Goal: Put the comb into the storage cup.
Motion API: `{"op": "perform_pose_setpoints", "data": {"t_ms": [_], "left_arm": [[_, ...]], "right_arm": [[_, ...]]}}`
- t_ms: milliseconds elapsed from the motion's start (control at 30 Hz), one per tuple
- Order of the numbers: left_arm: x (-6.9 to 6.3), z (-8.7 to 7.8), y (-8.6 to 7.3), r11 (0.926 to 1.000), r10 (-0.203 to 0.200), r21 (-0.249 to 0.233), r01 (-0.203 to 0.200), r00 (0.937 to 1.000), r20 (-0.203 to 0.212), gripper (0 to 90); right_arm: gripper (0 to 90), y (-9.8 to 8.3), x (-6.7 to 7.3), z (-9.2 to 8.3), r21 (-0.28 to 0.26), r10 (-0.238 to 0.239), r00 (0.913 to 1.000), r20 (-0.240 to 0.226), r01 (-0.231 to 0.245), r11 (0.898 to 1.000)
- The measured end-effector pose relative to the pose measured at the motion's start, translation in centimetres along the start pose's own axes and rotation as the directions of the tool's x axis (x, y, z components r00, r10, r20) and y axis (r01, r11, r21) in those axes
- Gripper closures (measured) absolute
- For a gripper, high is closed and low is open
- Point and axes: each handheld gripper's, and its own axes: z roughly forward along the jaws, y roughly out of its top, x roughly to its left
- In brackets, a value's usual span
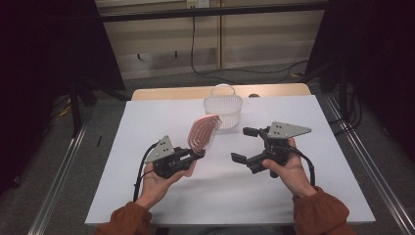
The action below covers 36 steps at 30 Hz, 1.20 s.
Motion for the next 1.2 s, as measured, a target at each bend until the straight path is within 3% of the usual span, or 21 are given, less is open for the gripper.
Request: {"op": "perform_pose_setpoints", "data": {"t_ms": [200,267,700,1067,1200], "left_arm": [[-0.6,-0.6,-0.5,0.9999,-0.011,0.0,0.011,0.9997,0.023,80.0],[-0.7,-0.5,-0.5,0.9998,-0.015,-0.01,0.015,0.9988,0.046,80.1],[-1.1,0.6,-0.8,1.0,-0.007,0.001,0.007,0.9971,0.075,80.1],[-1.6,1.9,-0.6,0.9998,0.009,-0.019,-0.008,0.9957,0.092,80.1],[-1.7,2.1,-0.5,0.9998,0.012,-0.019,-0.01,0.9941,0.107,80.1]], "right_arm": [[0.9,0.3,0.6,0.3,-0.033,-0.003,0.9994,-0.033,0.002,0.999],[0.6,0.4,0.8,0.4,-0.042,-0.009,0.9987,-0.051,0.007,0.999],[0.0,0.7,1.3,1.3,-0.057,-0.004,0.995,-0.1,-0.002,0.998],[2.6,2.9,1.3,2.5,-0.071,-0.051,0.993,-0.106,0.043,0.997],[3.5,2.8,0.9,3.1,-0.066,-0.067,0.9936,-0.091,0.061,0.996]]}}
